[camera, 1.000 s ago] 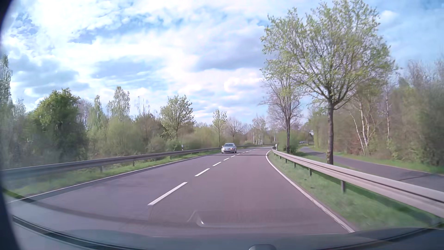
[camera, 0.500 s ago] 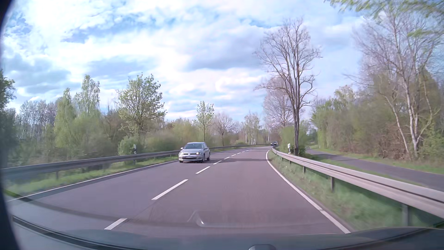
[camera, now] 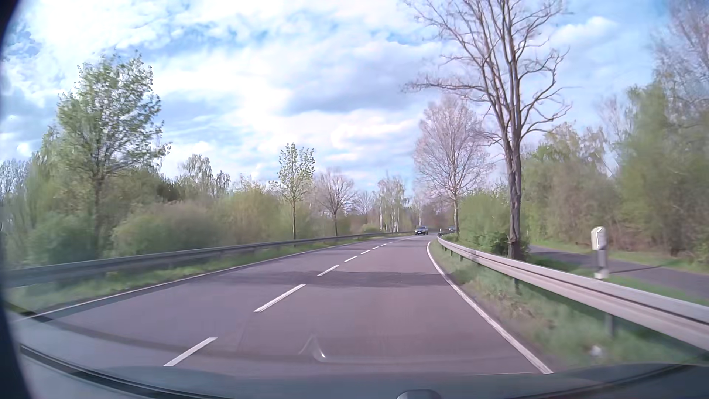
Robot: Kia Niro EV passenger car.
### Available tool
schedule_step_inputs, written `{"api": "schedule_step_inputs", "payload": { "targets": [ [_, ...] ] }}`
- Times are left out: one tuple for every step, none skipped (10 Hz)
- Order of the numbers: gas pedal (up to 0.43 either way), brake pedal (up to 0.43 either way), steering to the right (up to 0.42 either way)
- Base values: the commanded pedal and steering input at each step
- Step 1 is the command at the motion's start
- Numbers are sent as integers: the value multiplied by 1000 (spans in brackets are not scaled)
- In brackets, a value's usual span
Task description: Follow the waypoints while adhering to traffic rules and regulations
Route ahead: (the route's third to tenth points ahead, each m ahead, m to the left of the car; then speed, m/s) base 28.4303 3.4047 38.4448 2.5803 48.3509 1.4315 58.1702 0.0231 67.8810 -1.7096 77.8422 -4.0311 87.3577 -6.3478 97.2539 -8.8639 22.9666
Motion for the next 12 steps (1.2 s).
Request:
{"api": "schedule_step_inputs", "payload": {
  "targets": [
    [0, 0, 13],
    [0, 0, 14],
    [0, 0, 15],
    [0, 0, 16],
    [0, 0, 16],
    [0, 0, 16],
    [0, 0, 16],
    [0, 0, 16],
    [0, 0, 16],
    [0, 0, 16],
    [0, 0, 17],
    [0, 0, 16]
  ]
}}
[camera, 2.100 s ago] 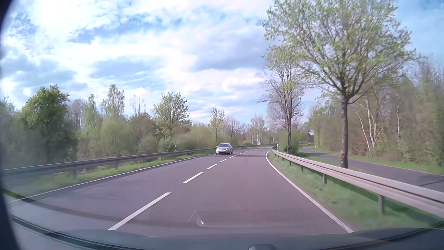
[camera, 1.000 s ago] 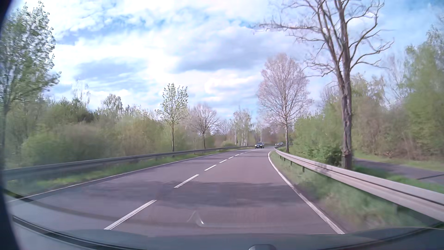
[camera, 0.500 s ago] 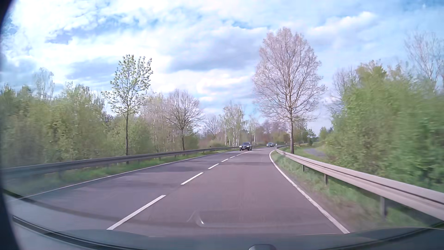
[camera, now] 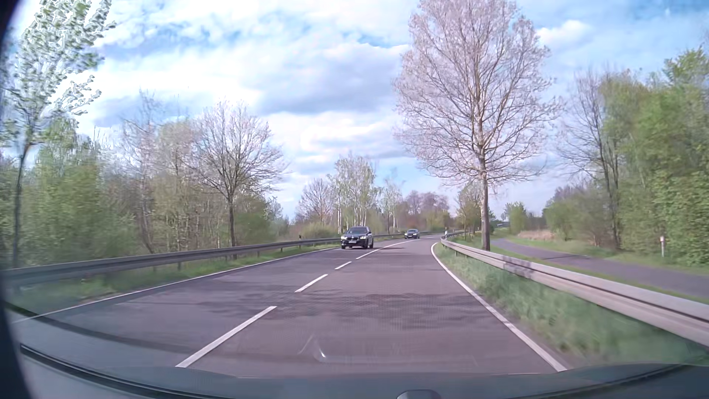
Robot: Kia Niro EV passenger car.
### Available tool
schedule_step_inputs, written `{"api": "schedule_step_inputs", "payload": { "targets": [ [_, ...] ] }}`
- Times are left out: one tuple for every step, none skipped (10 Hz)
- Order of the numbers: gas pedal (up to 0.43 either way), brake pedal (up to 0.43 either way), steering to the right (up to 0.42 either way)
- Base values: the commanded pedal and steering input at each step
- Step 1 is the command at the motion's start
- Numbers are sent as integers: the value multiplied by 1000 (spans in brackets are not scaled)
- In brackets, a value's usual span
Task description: Follow the waypoints while adhering to traffic rules and regulations
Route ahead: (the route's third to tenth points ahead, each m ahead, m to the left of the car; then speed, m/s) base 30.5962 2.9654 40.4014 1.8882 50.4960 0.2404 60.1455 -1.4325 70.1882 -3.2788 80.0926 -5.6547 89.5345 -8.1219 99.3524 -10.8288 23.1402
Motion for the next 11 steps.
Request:
{"api": "schedule_step_inputs", "payload": {
  "targets": [
    [0, 0, 16],
    [0, 0, 17],
    [0, 0, 17],
    [0, 0, 17],
    [0, 0, 17],
    [0, 0, 17],
    [0, 0, 17],
    [0, 0, 18],
    [0, 0, 18],
    [0, 0, 18],
    [0, 0, 18]
  ]
}}
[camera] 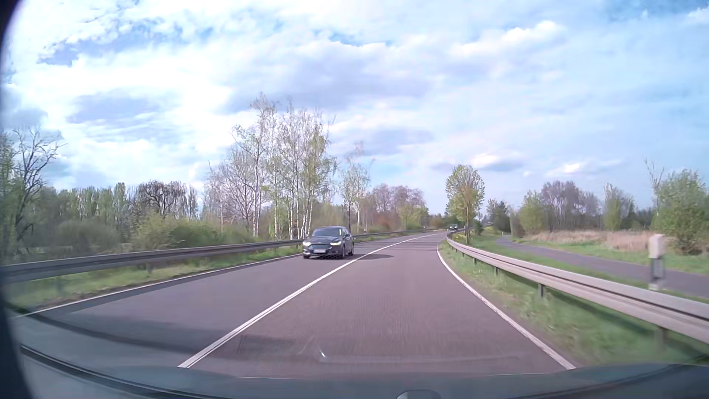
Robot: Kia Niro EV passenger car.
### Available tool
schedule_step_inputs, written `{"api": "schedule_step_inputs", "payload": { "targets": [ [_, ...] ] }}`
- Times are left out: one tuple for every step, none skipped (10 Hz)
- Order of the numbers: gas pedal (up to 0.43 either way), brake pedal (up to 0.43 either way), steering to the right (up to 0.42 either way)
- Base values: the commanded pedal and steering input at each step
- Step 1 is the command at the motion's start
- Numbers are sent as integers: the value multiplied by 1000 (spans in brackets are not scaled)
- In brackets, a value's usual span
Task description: Follow the waypoints while adhering to traffic rules and regulations
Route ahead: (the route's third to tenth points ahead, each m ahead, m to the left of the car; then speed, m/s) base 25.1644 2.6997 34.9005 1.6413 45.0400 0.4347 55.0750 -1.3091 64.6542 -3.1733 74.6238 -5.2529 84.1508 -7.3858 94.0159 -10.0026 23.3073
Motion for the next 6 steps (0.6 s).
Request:
{"api": "schedule_step_inputs", "payload": {
  "targets": [
    [0, 0, 18],
    [0, 0, 18],
    [0, 0, 19],
    [0, 0, 20],
    [0, 0, 20],
    [0, 0, 20]
  ]
}}
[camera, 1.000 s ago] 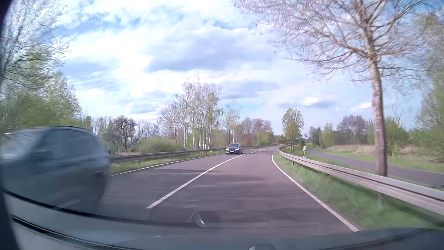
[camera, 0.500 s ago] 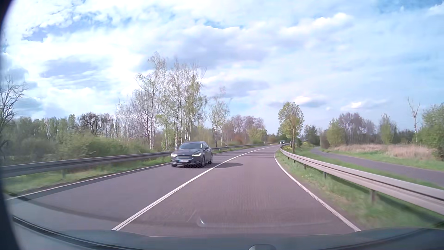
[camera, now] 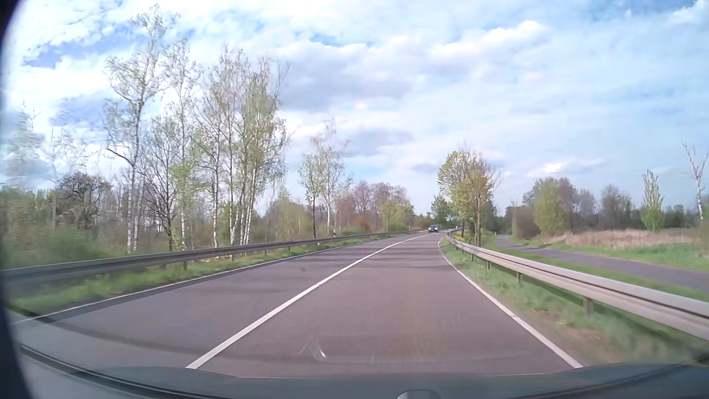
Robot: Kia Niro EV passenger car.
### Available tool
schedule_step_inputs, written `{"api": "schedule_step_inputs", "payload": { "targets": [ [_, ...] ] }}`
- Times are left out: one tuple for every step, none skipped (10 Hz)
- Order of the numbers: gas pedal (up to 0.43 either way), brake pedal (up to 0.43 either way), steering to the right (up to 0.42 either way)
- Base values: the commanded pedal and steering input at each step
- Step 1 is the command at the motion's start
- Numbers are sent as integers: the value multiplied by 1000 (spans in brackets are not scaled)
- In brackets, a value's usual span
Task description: Follow the waypoints while adhering to traffic rules and regulations
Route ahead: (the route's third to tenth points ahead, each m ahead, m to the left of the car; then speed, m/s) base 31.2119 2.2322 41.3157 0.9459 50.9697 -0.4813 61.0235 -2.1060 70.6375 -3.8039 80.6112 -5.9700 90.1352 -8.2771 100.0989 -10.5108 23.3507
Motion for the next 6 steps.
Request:
{"api": "schedule_step_inputs", "payload": {
  "targets": [
    [0, 0, 20],
    [0, 0, 20],
    [0, 0, 20],
    [0, 0, 20],
    [0, 0, 20],
    [0, 0, 20]
  ]
}}
